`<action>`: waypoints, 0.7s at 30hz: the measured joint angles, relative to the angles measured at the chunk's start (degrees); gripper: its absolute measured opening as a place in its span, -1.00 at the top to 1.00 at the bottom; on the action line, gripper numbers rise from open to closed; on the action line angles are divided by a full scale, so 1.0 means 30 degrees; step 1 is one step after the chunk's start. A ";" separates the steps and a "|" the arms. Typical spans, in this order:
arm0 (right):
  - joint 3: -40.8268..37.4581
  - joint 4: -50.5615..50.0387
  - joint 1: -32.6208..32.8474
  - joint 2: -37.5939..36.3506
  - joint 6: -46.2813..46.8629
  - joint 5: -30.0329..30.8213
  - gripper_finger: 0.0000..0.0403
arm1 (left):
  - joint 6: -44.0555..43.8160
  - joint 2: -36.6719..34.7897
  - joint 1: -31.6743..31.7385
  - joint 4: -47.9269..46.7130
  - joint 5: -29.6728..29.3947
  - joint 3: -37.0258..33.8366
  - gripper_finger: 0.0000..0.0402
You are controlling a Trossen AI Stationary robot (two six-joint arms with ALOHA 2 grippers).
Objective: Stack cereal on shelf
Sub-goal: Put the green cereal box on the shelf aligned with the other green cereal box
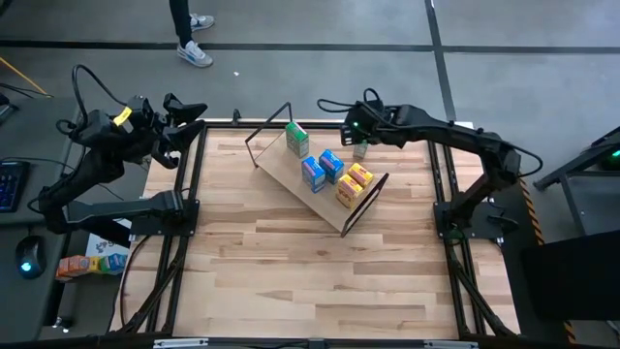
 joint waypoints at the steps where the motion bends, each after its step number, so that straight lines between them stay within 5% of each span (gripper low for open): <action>1: 0.0000 -0.0384 -0.0136 0.0082 0.0590 -0.0150 -0.11 | 0.0007 0.0000 -0.0006 0.0001 0.0004 0.0000 -0.15; 7: -0.0007 -0.2364 -0.1166 0.0459 0.2900 -0.0013 -0.22 | 0.0012 0.0000 0.0000 0.0000 0.0002 0.0000 -0.15; 21: -0.0015 -0.0130 -0.1572 0.0804 0.3989 -0.0319 -0.24 | 0.0000 0.0000 -0.0007 -0.0019 0.0020 0.0007 -0.15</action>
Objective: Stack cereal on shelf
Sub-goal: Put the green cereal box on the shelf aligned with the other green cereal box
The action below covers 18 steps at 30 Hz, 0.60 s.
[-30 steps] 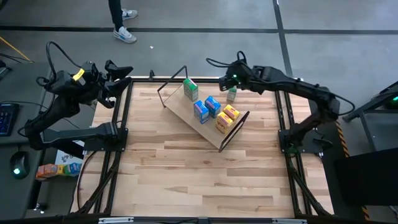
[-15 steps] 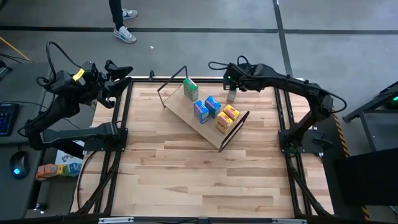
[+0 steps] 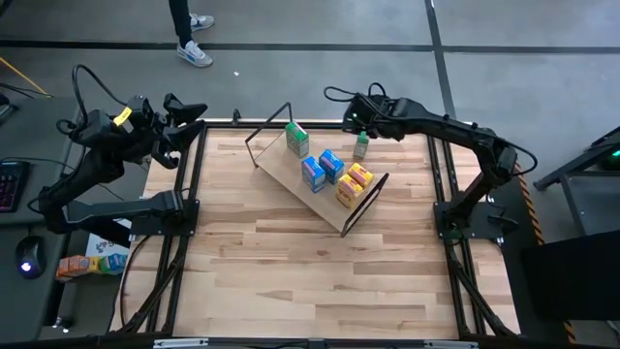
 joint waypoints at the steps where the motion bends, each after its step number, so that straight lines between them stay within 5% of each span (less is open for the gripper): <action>1: 0.0000 0.0243 0.0000 -0.0006 -0.0192 0.0015 -0.24 | 0.0000 0.0000 0.0000 -0.0027 0.0071 0.0000 -0.15; 18: -0.0018 0.1104 -0.1908 0.3113 0.0241 -0.0496 -0.24 | -0.1000 0.0000 0.0000 -0.0710 -0.0008 0.0000 -0.15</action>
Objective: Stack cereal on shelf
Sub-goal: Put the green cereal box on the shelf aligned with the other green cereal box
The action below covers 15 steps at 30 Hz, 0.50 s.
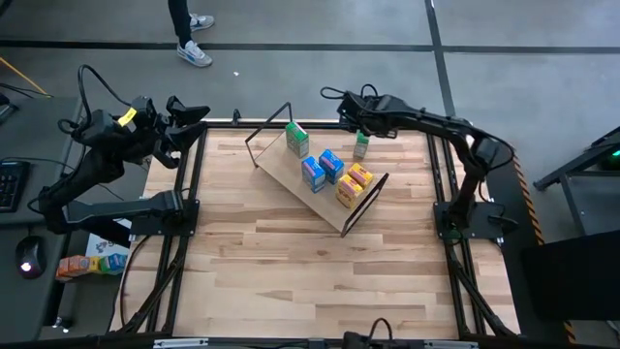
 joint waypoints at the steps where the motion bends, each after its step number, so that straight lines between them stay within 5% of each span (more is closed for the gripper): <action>1: -0.0004 0.0059 -0.0063 0.0223 -0.0085 -0.0092 -0.24 | -0.0004 0.0000 0.0000 0.0000 0.0000 0.0000 -0.15; 15: -0.0004 0.0435 -0.0190 0.1848 0.0890 -0.0273 -0.24 | 0.0350 0.0036 0.0000 0.0007 -0.0583 0.0007 -0.15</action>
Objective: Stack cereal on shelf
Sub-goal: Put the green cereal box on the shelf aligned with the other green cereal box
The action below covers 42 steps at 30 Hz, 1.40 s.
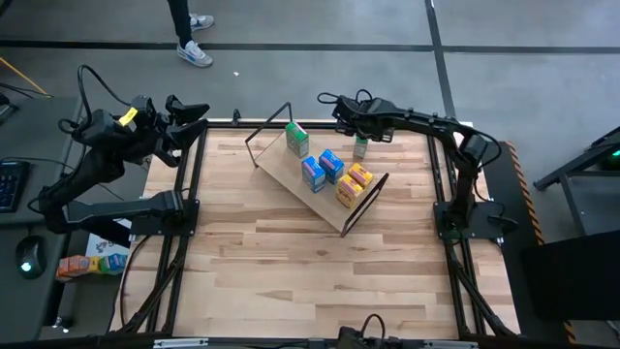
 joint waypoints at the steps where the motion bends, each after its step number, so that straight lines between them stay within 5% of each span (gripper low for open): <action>1: 0.0000 0.0049 -0.0001 0.0000 -0.0174 -0.0140 -0.24 | 0.0030 0.0000 0.0000 0.0000 0.0000 0.0000 -0.15; 23: 0.0007 -0.0651 -0.0036 0.0576 -0.0815 0.0244 -0.23 | 0.0169 0.0000 0.0000 -0.0775 0.0000 0.0000 -0.15; 33: 0.0007 -0.1055 -0.0036 0.0605 -0.1562 0.0320 0.22 | 0.0147 0.0000 0.0000 -0.1433 -0.0021 0.0000 -0.15; 42: 0.0007 -0.1104 -0.0062 -0.1118 -0.5880 0.0423 0.43 | 0.0140 0.0000 0.0000 -0.1472 -0.0022 0.0000 -0.15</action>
